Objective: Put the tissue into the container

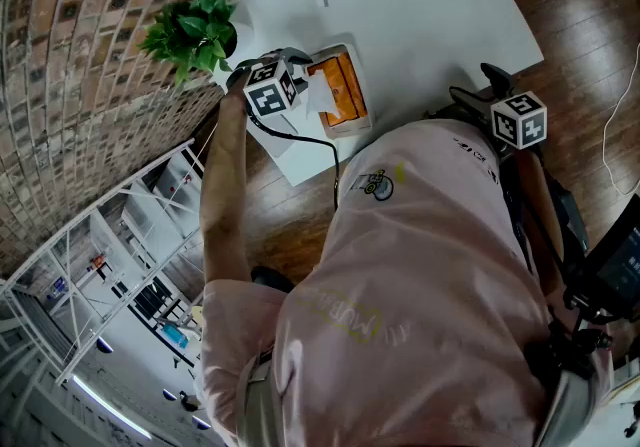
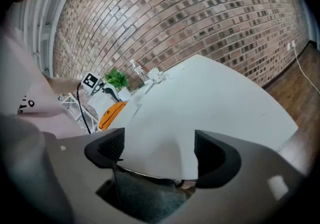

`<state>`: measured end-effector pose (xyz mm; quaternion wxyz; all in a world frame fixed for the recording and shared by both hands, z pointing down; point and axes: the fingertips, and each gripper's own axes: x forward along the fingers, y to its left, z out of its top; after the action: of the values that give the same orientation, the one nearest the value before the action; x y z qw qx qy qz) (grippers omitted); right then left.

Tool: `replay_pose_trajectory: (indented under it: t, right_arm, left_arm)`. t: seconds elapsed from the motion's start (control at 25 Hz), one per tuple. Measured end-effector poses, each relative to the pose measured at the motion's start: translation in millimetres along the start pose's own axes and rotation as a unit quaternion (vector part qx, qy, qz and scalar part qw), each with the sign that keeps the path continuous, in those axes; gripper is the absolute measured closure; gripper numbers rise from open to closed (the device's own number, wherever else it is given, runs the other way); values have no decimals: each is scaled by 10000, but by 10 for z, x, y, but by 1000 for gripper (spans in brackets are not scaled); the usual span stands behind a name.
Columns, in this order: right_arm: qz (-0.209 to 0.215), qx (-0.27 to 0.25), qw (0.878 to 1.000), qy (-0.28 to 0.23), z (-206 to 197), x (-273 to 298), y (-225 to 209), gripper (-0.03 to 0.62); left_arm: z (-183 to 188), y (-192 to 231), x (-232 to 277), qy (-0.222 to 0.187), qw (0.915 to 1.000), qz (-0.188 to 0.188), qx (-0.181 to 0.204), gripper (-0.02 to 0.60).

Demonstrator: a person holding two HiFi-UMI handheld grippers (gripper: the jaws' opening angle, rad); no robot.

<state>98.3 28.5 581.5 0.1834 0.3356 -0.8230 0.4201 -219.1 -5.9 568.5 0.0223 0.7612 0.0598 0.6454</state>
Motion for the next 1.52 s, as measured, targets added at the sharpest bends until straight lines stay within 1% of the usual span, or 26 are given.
replay_pose_trajectory:
  t: [0.12, 0.24, 0.32, 0.36, 0.4, 0.44, 0.56, 0.72, 0.8, 0.92, 1.08, 1.16, 1.24, 1.36, 1.52]
  right_arm:
    - [61, 5, 10000, 25, -8, 16, 9, 164]
    - [69, 6, 10000, 24, 2, 41, 0, 164]
    - [66, 1, 10000, 15, 15, 56, -10, 164]
    - [70, 2, 10000, 6, 25, 64, -11, 164]
    - [77, 4, 10000, -5, 36, 73, -12, 164]
    - [86, 3, 10000, -14, 49, 83, -11, 164]
    - [151, -33, 9999, -35, 99, 118, 4, 178]
    - [249, -66, 9996, -79, 149, 142, 61, 178]
    - [282, -65, 9995, -109, 173, 148, 90, 178]
    - [344, -94, 9993, -143, 231, 174, 99, 178]
    - [446, -202, 9986, -212, 306, 186, 151, 178]
    - [491, -274, 9982, -225, 349, 197, 184, 178]
    - [542, -344, 9977, -236, 399, 229, 202, 178]
    - [592, -406, 9970, -281, 448, 264, 238, 178]
    - [617, -373, 9967, -361, 452, 266, 262, 178]
  left_arm:
    - [40, -9, 131, 80, 9999, 78, 84, 449]
    - [38, 32, 265, 177, 9997, 149, -81, 459]
    - [43, 33, 286, 174, 9996, 76, -188, 460]
    - [55, 23, 281, 130, 9996, 2, -249, 475]
    - [76, 6, 272, 60, 9994, -92, -335, 536]
    - [100, -13, 261, -19, 9989, -193, -432, 564]
    - [160, -72, 178, -245, 9970, -375, -625, 577]
    - [234, -198, -188, -572, 9943, -332, -835, 577]
    - [268, -317, -428, -658, 9939, -253, -853, 577]
    - [322, -443, -770, -741, 9947, 12, -715, 577]
    - [428, -529, -1288, -871, 9929, 519, -626, 577]
    - [502, -559, -1573, -885, 9920, 757, -497, 575]
    - [543, -563, -1843, -769, 9916, 983, -344, 575]
    - [529, -546, -2242, -399, 9899, 1353, -164, 575]
    - [555, -498, -2747, -56, 9805, 1961, 117, 574]
